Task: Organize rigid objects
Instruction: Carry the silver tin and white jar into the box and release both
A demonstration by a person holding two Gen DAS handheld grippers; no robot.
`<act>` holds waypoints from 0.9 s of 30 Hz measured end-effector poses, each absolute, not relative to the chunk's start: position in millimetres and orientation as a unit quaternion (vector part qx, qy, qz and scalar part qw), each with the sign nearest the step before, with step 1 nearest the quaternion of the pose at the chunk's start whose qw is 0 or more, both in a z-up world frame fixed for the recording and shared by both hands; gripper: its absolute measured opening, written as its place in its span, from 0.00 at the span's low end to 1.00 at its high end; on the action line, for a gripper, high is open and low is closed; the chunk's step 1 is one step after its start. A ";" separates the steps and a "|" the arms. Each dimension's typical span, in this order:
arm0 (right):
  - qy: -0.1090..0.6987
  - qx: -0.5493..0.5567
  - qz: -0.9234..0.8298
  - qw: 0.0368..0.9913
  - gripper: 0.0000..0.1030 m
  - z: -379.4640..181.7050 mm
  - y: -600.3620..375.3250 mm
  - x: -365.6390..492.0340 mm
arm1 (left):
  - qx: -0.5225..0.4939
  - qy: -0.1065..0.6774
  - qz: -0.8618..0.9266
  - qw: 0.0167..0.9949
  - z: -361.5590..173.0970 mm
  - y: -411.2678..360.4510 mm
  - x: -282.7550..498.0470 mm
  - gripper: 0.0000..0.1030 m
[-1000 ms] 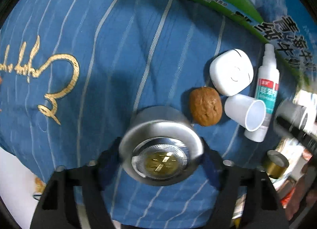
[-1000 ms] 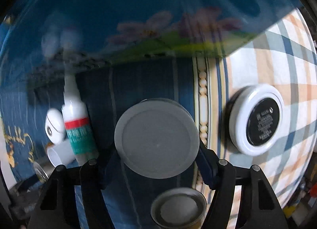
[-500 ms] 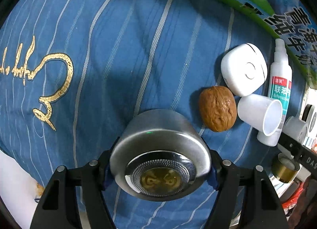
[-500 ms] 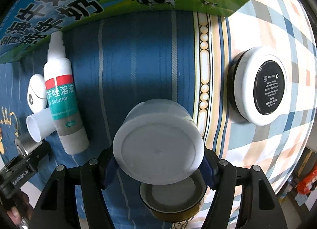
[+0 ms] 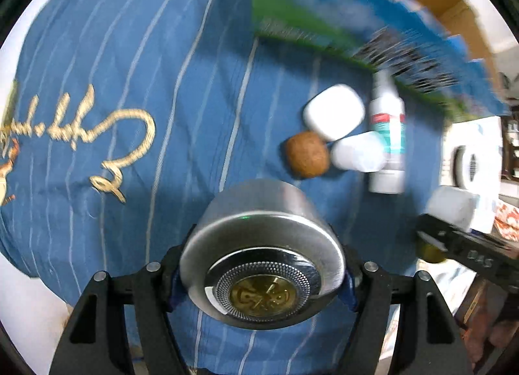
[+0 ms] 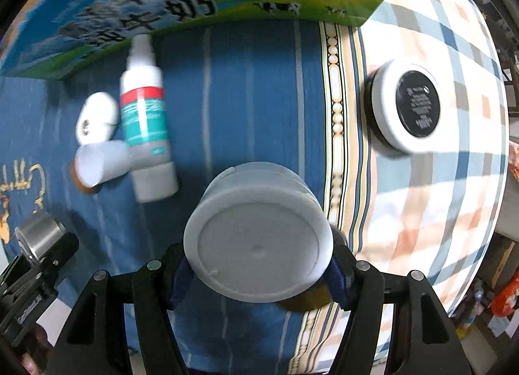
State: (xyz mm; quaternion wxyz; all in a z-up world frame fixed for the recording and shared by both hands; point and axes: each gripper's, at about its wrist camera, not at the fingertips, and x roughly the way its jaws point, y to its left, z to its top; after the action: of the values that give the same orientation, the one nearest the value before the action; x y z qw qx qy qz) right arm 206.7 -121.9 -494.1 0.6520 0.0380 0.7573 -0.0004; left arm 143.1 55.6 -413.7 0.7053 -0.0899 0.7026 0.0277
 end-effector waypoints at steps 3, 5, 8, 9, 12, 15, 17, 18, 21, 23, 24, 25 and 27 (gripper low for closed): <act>0.743 0.065 0.013 0.666 0.67 -465.2 -119.6 192.9 | -0.084 0.680 0.008 0.728 -378.5 47.8 144.5 0.67; 0.732 0.080 0.025 0.676 0.67 -446.6 -116.1 186.0 | -0.082 0.668 -0.008 0.739 -356.1 43.2 153.9 0.67; 0.714 0.100 0.040 0.692 0.67 -410.0 -109.6 192.0 | -0.070 0.649 -0.033 0.756 -315.4 36.0 183.0 0.67; 0.706 0.107 0.043 0.698 0.67 -390.5 -110.8 192.8 | -0.066 0.643 -0.039 0.762 -306.5 32.1 189.5 0.67; 0.685 0.121 0.054 0.716 0.67 -331.0 -152.7 218.9 | -0.052 0.629 -0.058 0.774 -272.2 13.4 217.9 0.67; 0.668 0.127 0.062 0.730 0.67 -296.1 -157.3 250.6 | -0.055 0.624 -0.074 0.776 -245.2 1.5 255.8 0.67; 0.658 0.127 0.068 0.739 0.67 -282.7 -166.9 266.3 | -0.057 0.621 -0.083 0.777 -239.0 -5.4 283.7 0.67; 0.653 0.129 0.067 0.743 0.67 -279.7 -173.3 277.0 | -0.060 0.620 -0.086 0.777 -239.2 -7.6 296.6 0.67; 0.646 0.120 0.067 0.751 0.67 -280.7 -180.0 316.8 | -0.069 0.625 -0.089 0.772 -246.2 -10.2 338.7 0.67; 0.644 0.105 0.065 0.755 0.67 -286.8 -180.4 349.6 | -0.085 0.639 -0.093 0.759 -260.5 -9.4 372.4 0.67; 0.644 0.099 0.061 0.756 0.67 -291.6 -180.4 364.2 | -0.096 0.646 -0.095 0.752 -270.2 -8.9 387.2 0.67; 0.646 0.091 0.062 0.755 0.67 -298.7 -181.4 380.5 | -0.099 0.655 -0.099 0.743 -281.2 -8.5 402.9 0.67; 0.656 0.083 0.061 0.748 0.67 -320.9 -181.4 413.6 | -0.109 0.672 -0.099 0.725 -300.6 -13.4 430.7 0.67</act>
State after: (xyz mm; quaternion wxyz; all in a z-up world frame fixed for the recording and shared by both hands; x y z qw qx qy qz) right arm 413.7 -181.4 -320.9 0.7478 0.0834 0.6558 0.0612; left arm 430.7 -13.4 -300.6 0.7254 -0.1087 0.6724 -0.0994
